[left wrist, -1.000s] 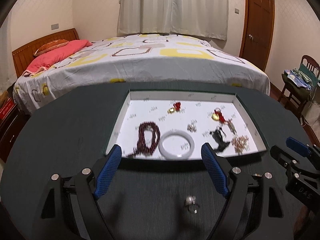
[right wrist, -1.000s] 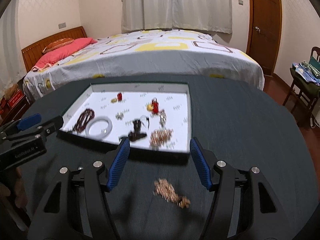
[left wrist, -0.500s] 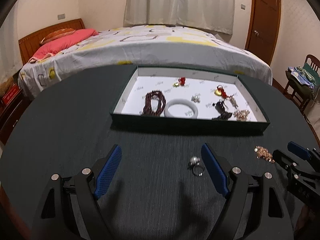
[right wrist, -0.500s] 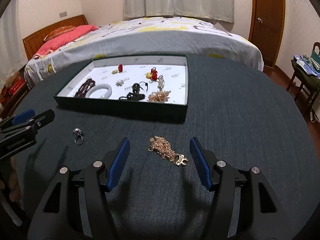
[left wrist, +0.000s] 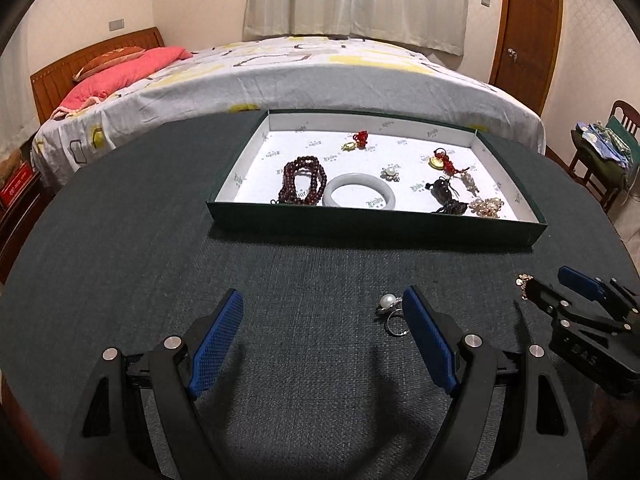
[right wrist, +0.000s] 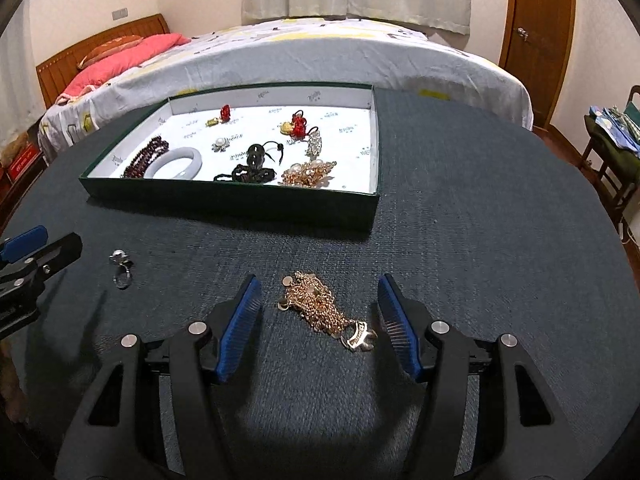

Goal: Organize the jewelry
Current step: 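Lower the right tool onto the rose-gold chain necklace and grasp it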

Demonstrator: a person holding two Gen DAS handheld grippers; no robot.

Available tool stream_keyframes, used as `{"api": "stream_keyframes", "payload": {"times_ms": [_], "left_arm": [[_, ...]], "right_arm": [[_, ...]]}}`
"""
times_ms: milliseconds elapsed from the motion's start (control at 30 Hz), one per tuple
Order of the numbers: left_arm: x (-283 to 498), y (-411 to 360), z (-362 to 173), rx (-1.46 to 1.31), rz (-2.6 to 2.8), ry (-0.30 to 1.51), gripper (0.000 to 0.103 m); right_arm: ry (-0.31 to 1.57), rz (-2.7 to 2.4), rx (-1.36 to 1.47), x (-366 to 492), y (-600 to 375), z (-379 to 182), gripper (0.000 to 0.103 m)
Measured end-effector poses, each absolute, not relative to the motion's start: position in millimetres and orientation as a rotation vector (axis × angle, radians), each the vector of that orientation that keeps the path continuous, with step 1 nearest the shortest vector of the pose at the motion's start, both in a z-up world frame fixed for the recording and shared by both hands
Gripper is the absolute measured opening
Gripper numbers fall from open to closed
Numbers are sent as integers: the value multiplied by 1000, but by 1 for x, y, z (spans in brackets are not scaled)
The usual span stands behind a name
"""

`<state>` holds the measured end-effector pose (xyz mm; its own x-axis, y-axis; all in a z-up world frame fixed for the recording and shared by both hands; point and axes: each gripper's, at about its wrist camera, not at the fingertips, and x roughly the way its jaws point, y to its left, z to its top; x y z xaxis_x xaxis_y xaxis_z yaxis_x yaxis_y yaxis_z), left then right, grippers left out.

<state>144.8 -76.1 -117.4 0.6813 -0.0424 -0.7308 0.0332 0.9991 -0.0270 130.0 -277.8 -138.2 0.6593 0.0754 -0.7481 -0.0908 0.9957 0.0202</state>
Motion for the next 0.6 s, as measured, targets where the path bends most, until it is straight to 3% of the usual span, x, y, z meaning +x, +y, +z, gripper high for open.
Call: {"api": "stream_keyframes", "payload": {"times_ms": [100, 300, 600], "left_arm": [[146, -75, -119, -15, -43, 824, 79], [147, -79, -122, -14, -56, 835, 79], [146, -81, -125, -16, -70, 844, 79]], "right_arm": [[879, 102, -14, 135, -279, -144, 45], [890, 104, -31, 133, -278, -146, 42], [889, 109, -44, 128, -276, -145, 21]]}}
